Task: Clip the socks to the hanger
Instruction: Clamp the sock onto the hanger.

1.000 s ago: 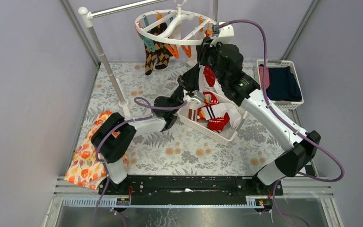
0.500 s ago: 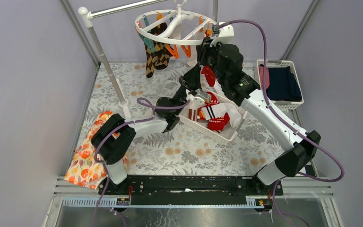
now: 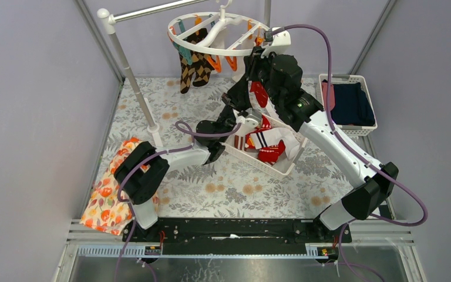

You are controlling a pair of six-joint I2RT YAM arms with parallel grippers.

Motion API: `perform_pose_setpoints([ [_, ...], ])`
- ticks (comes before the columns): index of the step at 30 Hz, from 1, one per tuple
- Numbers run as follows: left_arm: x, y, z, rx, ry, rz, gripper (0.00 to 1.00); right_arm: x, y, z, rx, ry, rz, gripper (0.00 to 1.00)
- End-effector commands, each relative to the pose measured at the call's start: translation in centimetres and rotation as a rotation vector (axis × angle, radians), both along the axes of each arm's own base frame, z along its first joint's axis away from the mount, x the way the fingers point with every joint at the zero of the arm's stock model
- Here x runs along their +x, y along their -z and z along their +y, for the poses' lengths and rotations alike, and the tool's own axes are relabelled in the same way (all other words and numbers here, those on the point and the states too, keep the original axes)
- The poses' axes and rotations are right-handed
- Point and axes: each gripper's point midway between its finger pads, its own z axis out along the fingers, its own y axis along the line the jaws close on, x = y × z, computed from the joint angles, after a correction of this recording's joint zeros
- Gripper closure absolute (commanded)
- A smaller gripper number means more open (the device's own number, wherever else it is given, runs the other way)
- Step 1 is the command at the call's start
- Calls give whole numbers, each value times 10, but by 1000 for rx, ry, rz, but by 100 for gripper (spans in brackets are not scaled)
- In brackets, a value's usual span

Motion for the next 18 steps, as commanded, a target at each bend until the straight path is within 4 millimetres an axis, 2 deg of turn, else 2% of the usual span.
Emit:
perform_pose_setpoints([
  [1,1,-13,4,-16,-59,-41,100,-7,-25,-16,49,24,-33,81],
  [12,-2,-11,-4,-20,-40,-47,100,-6,-24,-15,55,19,-28,80],
  [18,1,-16,0,-43,-71,-48,100,-7,-24,-17,55,22,-26,78],
])
